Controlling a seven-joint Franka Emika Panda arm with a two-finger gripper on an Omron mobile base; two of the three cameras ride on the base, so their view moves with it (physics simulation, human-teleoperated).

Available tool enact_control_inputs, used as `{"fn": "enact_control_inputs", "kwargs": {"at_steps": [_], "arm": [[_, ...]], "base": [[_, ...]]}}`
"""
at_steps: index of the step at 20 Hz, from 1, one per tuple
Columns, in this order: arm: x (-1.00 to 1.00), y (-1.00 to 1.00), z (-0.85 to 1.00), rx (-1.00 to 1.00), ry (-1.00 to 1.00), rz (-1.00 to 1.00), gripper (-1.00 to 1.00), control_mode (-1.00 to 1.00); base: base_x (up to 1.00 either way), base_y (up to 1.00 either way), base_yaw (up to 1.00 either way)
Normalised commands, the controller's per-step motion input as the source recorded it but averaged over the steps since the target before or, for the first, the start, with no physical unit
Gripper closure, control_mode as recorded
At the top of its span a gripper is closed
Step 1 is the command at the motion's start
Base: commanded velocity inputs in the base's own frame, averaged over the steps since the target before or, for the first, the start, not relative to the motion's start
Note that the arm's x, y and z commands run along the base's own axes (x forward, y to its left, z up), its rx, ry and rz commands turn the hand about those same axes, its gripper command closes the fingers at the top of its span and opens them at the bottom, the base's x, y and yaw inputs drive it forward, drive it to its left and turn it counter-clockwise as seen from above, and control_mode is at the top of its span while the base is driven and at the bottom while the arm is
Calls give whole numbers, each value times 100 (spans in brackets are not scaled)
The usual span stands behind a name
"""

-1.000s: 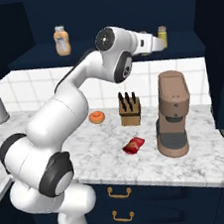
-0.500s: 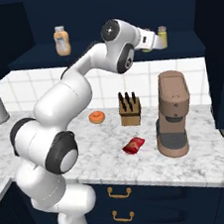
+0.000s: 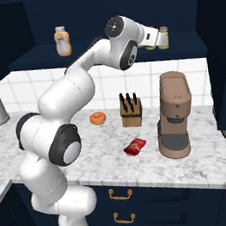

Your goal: Put the shaker and condiment bottle from the counter next to their counterparts in the cabinet.

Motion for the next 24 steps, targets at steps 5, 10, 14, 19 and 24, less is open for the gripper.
{"fn": "enact_control_inputs", "kwargs": {"at_steps": [5,10,14,19,24], "arm": [[21,0,-8,0,0,0,-100,-100],[12,-1,-5,0,0,0,-100,-100],[5,-4,-1,0,-1,0,-100,-100],[-17,1,0,0,-6,0,-100,-100],[-69,25,4,3,-19,0,-100,-100]], "base": [[0,0,0],[0,0,0],[0,0,0],[0,0,0],[0,0,0]]}}
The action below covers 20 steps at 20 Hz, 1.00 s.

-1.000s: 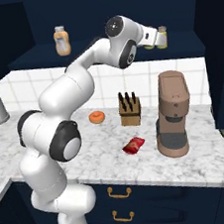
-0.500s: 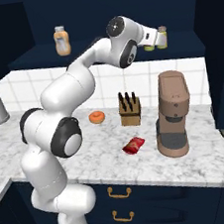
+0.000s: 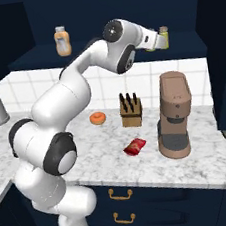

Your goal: Put the shaker and condiment bottle from the counter next to their counterparts in the cabinet.

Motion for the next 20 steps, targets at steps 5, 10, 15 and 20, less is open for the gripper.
{"fn": "enact_control_inputs", "kwargs": {"at_steps": [5,10,15,20], "arm": [[-66,40,0,1,-10,0,-100,-100],[-64,59,-17,-1,0,0,-100,-100],[-100,48,-63,-11,8,3,-100,-100],[-57,5,-99,-17,67,0,-100,-100]], "base": [[0,0,0],[0,0,0],[0,0,0],[0,0,0]]}}
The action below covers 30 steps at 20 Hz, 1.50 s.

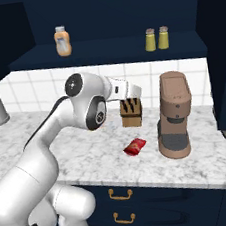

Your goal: Put the shaker and condiment bottle from the counter next to their counterparts in the cabinet.

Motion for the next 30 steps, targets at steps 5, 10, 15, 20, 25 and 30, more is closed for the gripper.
{"fn": "enact_control_inputs", "kwargs": {"at_steps": [5,10,15,20,25,30], "arm": [[-9,-3,-100,-1,73,4,-100,-100],[19,0,-46,1,38,7,-100,-100],[3,0,-8,5,-6,0,-100,-100],[19,0,-48,25,-22,0,-100,-100],[8,2,-18,1,-6,0,-100,-100],[17,25,-36,3,0,0,-100,-100]], "base": [[0,0,0],[0,0,0],[0,0,0],[0,0,0],[0,0,0],[0,0,0]]}}
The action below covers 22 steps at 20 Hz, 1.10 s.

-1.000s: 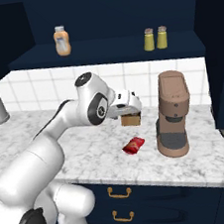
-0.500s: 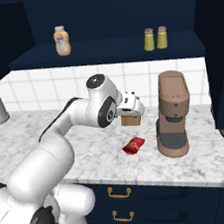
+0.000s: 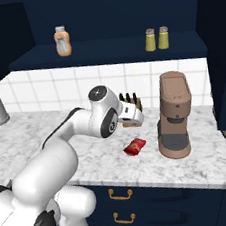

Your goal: Put the shaker and condiment bottle from the counter next to their counterparts in the cabinet.

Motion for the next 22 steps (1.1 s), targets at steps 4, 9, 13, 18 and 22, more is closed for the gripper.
{"fn": "enact_control_inputs", "kwargs": {"at_steps": [4,9,13,18,22], "arm": [[25,5,-27,1,0,0,-100,-100],[18,0,-70,0,1,0,-100,-100],[0,0,-53,3,1,0,-100,-100],[0,0,-20,6,0,0,-100,-100],[0,-5,-40,4,0,-1,-100,-100]], "base": [[0,0,0],[0,0,0],[0,0,0],[0,0,0],[0,0,0]]}}
